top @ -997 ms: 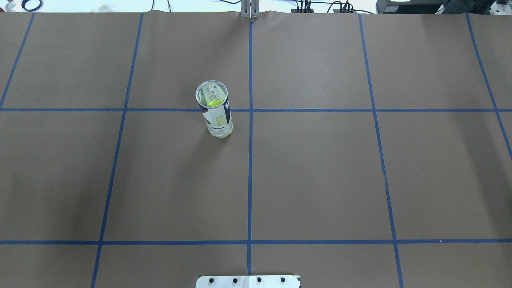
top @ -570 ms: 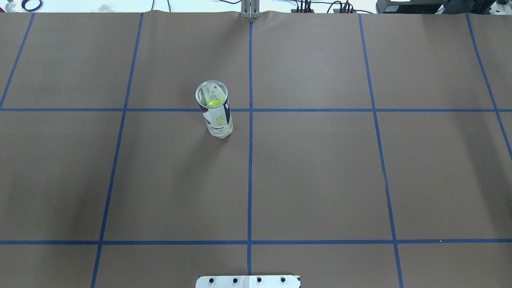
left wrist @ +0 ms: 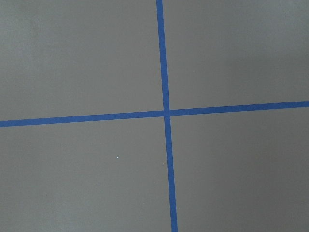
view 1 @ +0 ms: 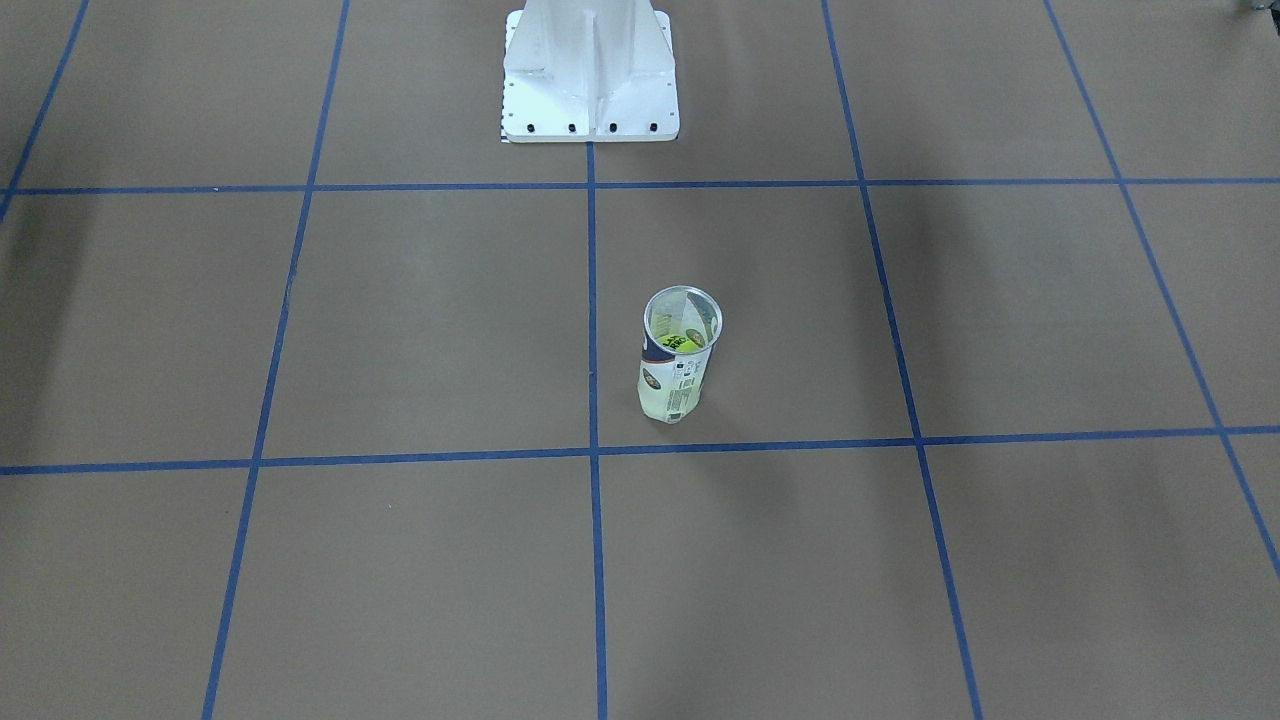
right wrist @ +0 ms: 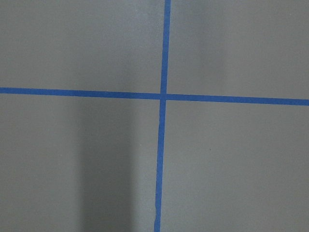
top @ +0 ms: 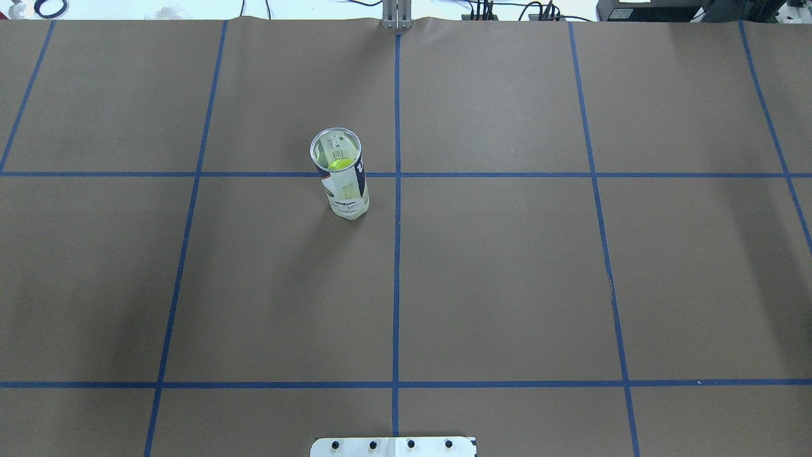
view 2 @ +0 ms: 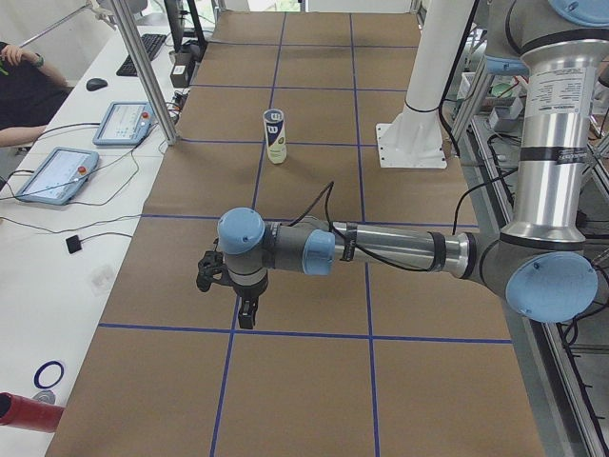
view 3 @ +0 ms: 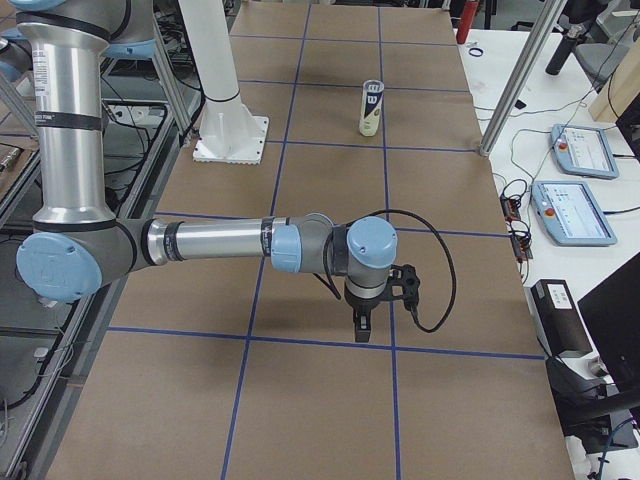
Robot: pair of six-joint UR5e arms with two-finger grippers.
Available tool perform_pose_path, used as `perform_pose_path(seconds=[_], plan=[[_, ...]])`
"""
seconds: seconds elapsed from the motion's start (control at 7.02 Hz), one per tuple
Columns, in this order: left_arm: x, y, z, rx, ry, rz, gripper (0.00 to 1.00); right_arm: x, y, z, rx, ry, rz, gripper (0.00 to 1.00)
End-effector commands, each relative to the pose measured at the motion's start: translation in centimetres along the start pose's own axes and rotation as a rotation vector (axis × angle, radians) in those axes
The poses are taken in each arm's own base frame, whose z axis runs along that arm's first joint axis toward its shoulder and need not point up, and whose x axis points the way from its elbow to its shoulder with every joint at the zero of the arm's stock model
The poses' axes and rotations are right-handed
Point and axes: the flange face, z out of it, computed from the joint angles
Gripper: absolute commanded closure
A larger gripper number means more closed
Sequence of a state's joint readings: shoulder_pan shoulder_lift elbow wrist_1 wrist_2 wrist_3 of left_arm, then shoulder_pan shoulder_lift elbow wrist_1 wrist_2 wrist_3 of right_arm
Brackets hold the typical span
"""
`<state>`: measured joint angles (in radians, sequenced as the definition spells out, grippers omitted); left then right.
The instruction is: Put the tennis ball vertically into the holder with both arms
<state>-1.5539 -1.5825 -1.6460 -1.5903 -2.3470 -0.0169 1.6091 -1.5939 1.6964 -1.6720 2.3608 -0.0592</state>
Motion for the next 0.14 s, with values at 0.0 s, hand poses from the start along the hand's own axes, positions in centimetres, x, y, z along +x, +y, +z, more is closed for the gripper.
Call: perform_pose_path(seconds=[0.0], plan=[[0.01, 0.05, -0.01, 0.000, 0.000, 0.000, 0.00, 0.00, -0.07, -0.01, 0.000, 0.000, -0.001, 0.01]])
